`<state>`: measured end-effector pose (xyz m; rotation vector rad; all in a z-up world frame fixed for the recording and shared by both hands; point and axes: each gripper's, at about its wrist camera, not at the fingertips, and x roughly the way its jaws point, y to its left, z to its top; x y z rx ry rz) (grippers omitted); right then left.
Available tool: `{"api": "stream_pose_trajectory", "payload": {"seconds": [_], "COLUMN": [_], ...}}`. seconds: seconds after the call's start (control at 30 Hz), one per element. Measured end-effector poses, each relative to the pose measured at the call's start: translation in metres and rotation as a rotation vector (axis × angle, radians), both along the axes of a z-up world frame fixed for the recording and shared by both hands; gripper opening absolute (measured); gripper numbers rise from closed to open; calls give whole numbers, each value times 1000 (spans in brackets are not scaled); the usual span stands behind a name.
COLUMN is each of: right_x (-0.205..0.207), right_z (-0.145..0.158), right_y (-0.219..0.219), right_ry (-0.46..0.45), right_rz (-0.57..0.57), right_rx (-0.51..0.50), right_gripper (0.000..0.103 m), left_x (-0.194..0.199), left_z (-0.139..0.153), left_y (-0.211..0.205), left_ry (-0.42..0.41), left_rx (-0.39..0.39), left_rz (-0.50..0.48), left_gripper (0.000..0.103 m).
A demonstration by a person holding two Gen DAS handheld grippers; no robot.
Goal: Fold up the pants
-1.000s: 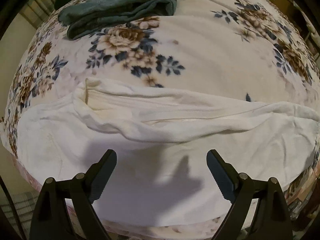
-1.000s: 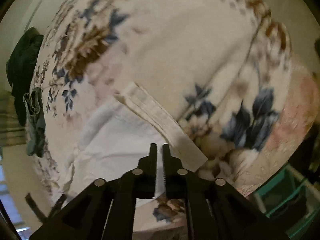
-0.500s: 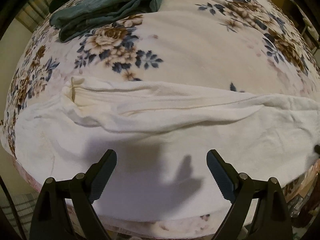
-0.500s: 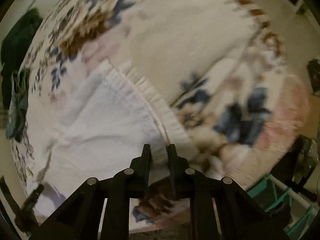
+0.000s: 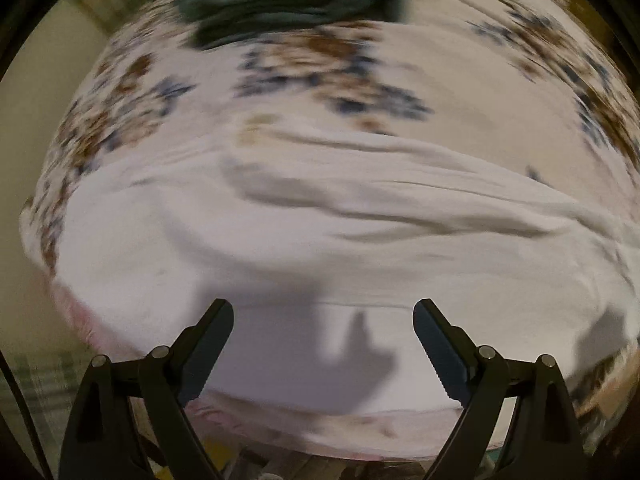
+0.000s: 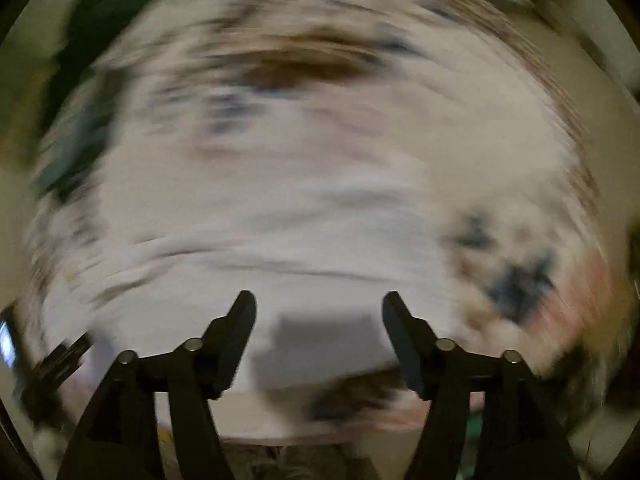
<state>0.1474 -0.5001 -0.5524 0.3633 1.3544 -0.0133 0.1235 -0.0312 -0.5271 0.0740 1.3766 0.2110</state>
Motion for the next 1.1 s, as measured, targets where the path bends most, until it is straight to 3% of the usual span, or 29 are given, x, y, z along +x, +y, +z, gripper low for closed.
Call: {"api": "stream_pose_trajectory", "payload": {"seconds": [0.07, 0.2, 0.27, 0.4, 0.5, 0.53, 0.57, 0.6, 0.63, 0.7, 0.77, 0.83, 0.9, 0.97, 1.0, 1.03, 1.07, 1.1], "right_x": [25, 78, 101, 140, 155, 155, 154, 156, 159, 180, 201, 215, 219, 214, 210, 203, 192, 183], "right_z": [6, -17, -29, -61, -88, -98, -104, -109, -108, -99, -94, -89, -85, -78, -71, -71, -72, -76], "right_y": [61, 189, 250, 365, 427, 446, 461, 469, 470, 448, 418, 401, 384, 385, 393, 406, 414, 424], "right_ry": [-2, 123, 168, 248, 334, 366, 379, 383, 383, 363, 367, 347, 378, 409, 409, 413, 419, 430], "right_rz": [142, 318, 398, 563, 658, 713, 759, 793, 806, 699, 575, 537, 520, 555, 582, 623, 667, 710], "right_rx": [105, 417, 491, 458, 412, 388, 326, 227, 182, 205, 219, 172, 240, 301, 305, 300, 299, 290], "right_gripper": [74, 74, 74, 74, 73, 61, 46, 18, 13, 3, 2, 2, 3, 12, 34, 66, 77, 80], "left_x": [0, 8, 14, 26, 30, 31, 33, 33, 33, 32, 30, 28, 26, 25, 25, 26, 25, 26], "left_z": [3, -4, -12, -27, -34, -38, -41, -46, -48, -53, -56, -59, -58, -58, -57, -56, -56, -56], "left_y": [33, 99, 132, 181, 201, 207, 211, 216, 219, 226, 231, 236, 239, 241, 243, 244, 243, 242], "left_ry": [-15, -16, -2, 27, 42, 53, 66, 81, 88, 104, 105, 115, 116, 110, 103, 96, 91, 85], "left_rx": [47, 100, 103, 86, 58, 36, 22, 5, -10, -50, -78, -98, -116, -129, -134, -135, -136, -132], "left_rz": [71, 189, 245, 295, 291, 287, 286, 286, 285, 284, 284, 287, 290, 292, 293, 291, 287, 281], "left_gripper": [92, 92, 92, 92, 92, 92, 92, 92, 92, 92, 92, 92, 92, 92, 92, 92, 92, 92]}}
